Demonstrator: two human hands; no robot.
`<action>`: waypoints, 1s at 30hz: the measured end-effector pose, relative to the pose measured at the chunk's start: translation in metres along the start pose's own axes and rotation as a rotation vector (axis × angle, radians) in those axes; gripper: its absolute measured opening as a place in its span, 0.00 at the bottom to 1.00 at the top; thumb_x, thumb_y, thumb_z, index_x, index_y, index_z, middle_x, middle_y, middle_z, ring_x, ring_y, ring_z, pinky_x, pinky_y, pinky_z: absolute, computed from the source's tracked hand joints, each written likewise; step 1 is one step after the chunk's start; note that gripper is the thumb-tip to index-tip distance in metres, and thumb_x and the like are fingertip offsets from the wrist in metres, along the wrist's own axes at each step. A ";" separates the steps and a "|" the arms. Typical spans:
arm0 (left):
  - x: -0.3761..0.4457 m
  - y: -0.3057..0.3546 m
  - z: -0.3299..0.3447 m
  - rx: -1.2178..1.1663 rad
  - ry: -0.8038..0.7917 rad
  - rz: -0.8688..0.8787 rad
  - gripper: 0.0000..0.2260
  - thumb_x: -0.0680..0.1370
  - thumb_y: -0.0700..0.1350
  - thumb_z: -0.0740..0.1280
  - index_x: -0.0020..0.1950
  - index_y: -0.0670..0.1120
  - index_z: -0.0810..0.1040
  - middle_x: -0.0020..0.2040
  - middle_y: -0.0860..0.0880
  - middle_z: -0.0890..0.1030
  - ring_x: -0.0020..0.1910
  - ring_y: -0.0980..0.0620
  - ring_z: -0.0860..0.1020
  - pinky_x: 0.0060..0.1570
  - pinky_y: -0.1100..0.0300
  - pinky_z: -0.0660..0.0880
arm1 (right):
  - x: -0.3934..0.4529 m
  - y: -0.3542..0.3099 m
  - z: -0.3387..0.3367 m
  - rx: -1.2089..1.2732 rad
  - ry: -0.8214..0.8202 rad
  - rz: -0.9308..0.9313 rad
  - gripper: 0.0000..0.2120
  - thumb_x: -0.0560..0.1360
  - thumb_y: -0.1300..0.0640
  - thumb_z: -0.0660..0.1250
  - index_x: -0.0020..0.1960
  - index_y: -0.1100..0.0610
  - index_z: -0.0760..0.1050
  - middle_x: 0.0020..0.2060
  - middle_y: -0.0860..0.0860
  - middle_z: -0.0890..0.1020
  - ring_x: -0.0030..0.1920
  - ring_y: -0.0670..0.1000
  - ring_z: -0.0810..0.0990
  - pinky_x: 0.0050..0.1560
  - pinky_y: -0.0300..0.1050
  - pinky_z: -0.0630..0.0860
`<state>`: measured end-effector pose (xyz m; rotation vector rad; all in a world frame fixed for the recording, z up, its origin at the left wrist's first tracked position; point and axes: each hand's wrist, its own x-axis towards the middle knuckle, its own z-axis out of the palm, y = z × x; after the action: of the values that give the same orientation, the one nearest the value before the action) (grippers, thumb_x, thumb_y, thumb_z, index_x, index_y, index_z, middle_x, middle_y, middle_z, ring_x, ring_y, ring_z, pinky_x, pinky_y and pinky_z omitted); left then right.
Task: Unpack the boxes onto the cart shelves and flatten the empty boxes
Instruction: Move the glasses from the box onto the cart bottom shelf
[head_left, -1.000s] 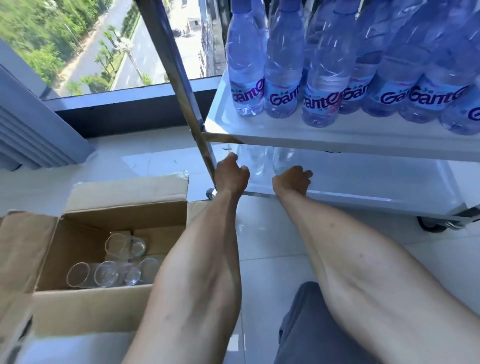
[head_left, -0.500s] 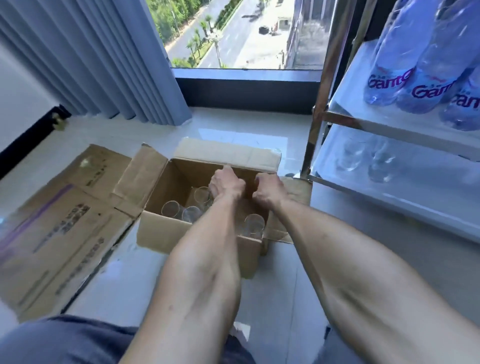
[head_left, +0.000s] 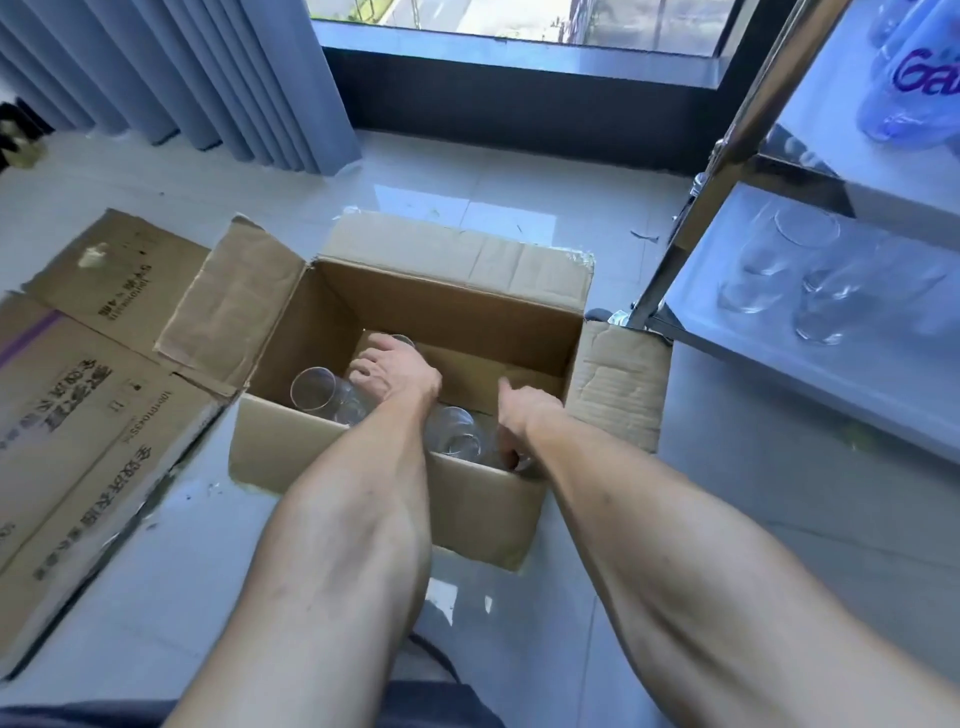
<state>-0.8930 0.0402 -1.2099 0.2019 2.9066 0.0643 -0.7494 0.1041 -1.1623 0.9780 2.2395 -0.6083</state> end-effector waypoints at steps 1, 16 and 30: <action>0.005 0.001 0.004 0.005 0.018 0.006 0.32 0.74 0.49 0.68 0.73 0.40 0.60 0.69 0.36 0.72 0.68 0.37 0.69 0.66 0.46 0.62 | 0.003 0.000 0.000 0.051 -0.007 0.029 0.41 0.72 0.60 0.70 0.78 0.59 0.52 0.68 0.58 0.73 0.68 0.58 0.73 0.62 0.51 0.74; 0.007 0.014 -0.007 -0.405 -0.075 0.241 0.33 0.67 0.45 0.78 0.67 0.40 0.67 0.63 0.39 0.74 0.65 0.38 0.74 0.64 0.50 0.71 | 0.019 0.000 0.003 0.410 0.419 0.145 0.30 0.67 0.63 0.73 0.65 0.60 0.64 0.58 0.59 0.77 0.59 0.62 0.79 0.56 0.50 0.76; -0.085 0.049 -0.138 -0.643 0.178 0.341 0.30 0.66 0.57 0.72 0.61 0.44 0.68 0.51 0.42 0.81 0.51 0.40 0.80 0.50 0.53 0.74 | -0.084 0.042 -0.089 0.777 0.776 0.135 0.32 0.62 0.50 0.78 0.61 0.56 0.70 0.50 0.55 0.81 0.50 0.57 0.81 0.45 0.44 0.77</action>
<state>-0.8358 0.0732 -1.0542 0.5875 2.8046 1.0932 -0.7033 0.1441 -1.0488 2.0064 2.5672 -1.2467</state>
